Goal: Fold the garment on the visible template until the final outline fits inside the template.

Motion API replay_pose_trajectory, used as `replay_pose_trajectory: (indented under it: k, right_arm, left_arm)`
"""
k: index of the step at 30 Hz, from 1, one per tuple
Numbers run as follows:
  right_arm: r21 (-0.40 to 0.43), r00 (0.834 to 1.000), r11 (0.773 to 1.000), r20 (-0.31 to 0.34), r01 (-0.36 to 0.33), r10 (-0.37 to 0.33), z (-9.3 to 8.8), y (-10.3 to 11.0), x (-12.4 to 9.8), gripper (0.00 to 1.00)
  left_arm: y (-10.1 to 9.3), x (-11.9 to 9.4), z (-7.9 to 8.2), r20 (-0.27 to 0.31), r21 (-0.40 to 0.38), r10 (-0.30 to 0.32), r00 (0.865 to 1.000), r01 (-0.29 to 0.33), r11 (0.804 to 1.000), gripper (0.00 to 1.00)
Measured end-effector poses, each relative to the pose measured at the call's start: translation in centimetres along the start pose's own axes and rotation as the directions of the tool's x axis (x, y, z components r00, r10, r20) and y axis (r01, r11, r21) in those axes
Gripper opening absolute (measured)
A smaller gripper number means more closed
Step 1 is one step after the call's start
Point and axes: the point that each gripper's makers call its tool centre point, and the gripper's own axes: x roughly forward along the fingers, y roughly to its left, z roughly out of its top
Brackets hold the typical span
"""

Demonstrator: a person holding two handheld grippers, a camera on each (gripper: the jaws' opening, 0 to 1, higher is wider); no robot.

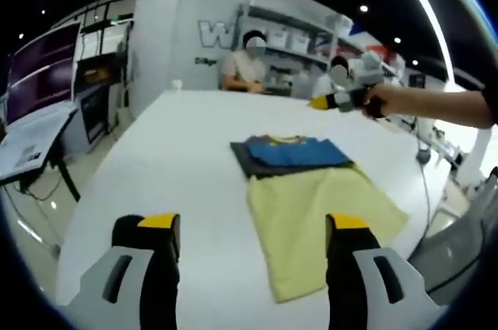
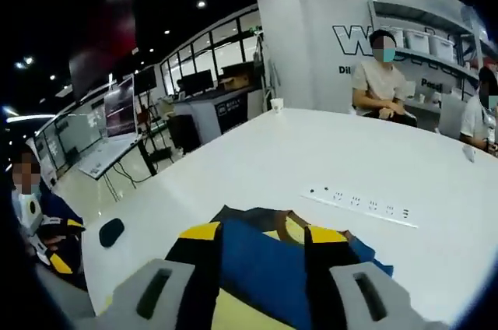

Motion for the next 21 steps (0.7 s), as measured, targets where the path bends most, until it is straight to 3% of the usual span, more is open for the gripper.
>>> replay_pose_trajectory:
  k: [6,10,18,21]
  right_arm:
    - [0.018,0.998,0.998,0.018,0.055,-0.056,-1.4,-1.8,-3.5,0.46]
    - [0.043,0.996,0.995,0.022,0.086,-0.087,-2.6,-4.1,-5.3,0.46]
    - [0.1,0.985,0.981,-0.054,0.167,-0.163,-9.1,-5.5,-10.8,0.44]
    - [0.119,0.98,0.974,-0.078,0.191,-0.183,-11.0,-6.4,-11.6,0.44]
  left_arm:
    - [-1.0,0.4,0.1,-0.006,0.017,-0.007,1.0,0.007,1.0,0.71]
    - [-1.8,0.8,-0.3,-0.03,0.036,-0.018,0.999,0.019,0.999,0.7]
    - [-3.1,1.0,-1.1,-0.05,0.052,-0.047,0.998,0.049,0.997,0.65]
    - [-3.4,1.1,-1.8,-0.067,0.051,-0.053,0.996,0.057,0.997,0.64]
